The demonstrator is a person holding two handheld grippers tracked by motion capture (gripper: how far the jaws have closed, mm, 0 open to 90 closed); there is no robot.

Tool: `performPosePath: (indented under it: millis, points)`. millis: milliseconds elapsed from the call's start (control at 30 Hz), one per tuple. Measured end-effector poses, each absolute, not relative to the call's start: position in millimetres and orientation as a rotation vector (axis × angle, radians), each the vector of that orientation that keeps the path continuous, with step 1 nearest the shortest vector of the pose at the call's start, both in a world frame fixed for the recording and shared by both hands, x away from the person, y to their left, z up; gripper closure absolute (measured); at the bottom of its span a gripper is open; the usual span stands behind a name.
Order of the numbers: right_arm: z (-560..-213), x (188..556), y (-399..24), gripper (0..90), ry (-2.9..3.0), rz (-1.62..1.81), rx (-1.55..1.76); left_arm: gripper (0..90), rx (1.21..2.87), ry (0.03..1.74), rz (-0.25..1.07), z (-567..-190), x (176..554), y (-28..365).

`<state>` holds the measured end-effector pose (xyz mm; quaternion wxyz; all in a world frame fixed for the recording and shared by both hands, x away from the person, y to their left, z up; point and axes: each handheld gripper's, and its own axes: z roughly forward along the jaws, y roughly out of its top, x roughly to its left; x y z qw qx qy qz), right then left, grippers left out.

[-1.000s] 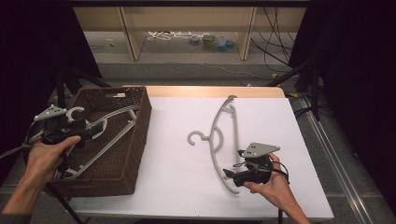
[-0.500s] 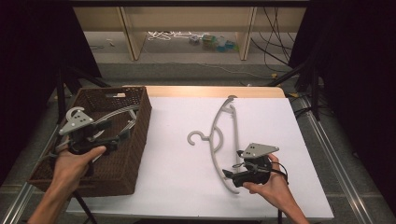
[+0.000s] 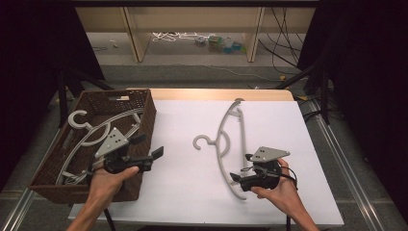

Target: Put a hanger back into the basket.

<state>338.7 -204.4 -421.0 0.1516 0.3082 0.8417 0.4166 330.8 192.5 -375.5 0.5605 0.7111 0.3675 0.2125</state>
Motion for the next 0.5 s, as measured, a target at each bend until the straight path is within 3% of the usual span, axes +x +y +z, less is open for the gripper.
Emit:
performPosePath:
  millis: [233, 500]
  points:
    - [-424, 338, -203, 17.1, 2.424, 1.197, 0.889, 17.5, 1.723, 0.753, 0.524, -399, 315, 166]
    - [-425, 338, -202, 17.1, 2.433, 1.189, 0.879, 17.2, 1.706, 0.782, 0.511, -419, 313, 171]
